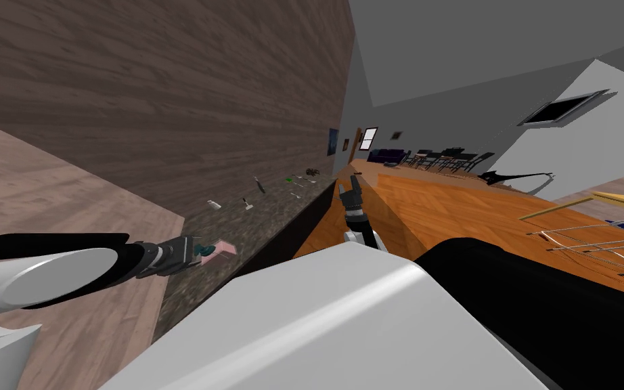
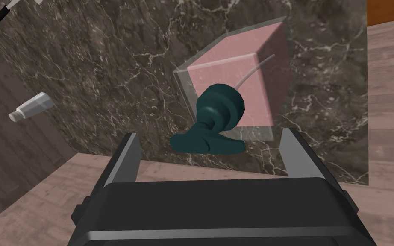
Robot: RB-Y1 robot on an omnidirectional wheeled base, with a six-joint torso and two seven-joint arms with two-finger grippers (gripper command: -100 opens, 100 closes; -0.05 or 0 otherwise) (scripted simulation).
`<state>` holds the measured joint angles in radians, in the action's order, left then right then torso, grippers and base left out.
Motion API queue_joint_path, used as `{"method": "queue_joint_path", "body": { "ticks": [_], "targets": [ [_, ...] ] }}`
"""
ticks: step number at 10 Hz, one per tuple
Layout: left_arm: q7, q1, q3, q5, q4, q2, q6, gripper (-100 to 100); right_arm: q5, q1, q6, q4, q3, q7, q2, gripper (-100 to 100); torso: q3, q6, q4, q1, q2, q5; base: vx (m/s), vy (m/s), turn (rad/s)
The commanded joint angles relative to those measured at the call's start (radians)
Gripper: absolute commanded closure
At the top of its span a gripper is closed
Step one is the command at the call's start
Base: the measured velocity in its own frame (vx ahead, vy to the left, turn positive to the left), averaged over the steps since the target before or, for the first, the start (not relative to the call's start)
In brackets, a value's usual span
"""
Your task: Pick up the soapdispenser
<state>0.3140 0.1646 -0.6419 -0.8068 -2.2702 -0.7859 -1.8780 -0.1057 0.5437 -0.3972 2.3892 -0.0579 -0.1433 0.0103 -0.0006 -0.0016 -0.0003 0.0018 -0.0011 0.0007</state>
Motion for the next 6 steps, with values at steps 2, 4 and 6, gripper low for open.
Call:
{"method": "queue_joint_path", "body": {
  "ticks": [2, 4, 6],
  "targets": [
    [-0.021, 0.002, 0.027, 0.032, 0.041, 0.009, 0.05, -100, 0.0, 0.0, 0.0, 0.0, 0.0, 0.0, 0.0, 0, 0.0, 0.0, 0.0, -0.001, 0.0, 0.0, -0.008, -0.013, -0.025],
    [-0.023, 0.004, 0.03, 0.036, 0.045, 0.011, 0.054, -100, 0.0, 0.0, 0.0, 0.0, 0.0, 0.0, 0.0, 0, 0.0, 0.0, 0.0, -0.001, 0.0, 0.0, -0.004, -0.006, -0.01],
    [-0.025, 0.004, 0.031, 0.038, 0.047, 0.011, 0.059, 100, 0.0, 0.0, 0.0, 0.0, 0.0, 0.0, 0.0, 0, 0.0, 0.0, 0.0, 0.0, 0.0, 0.0, 0.0, 0.0, 0.0]
  ]
}}
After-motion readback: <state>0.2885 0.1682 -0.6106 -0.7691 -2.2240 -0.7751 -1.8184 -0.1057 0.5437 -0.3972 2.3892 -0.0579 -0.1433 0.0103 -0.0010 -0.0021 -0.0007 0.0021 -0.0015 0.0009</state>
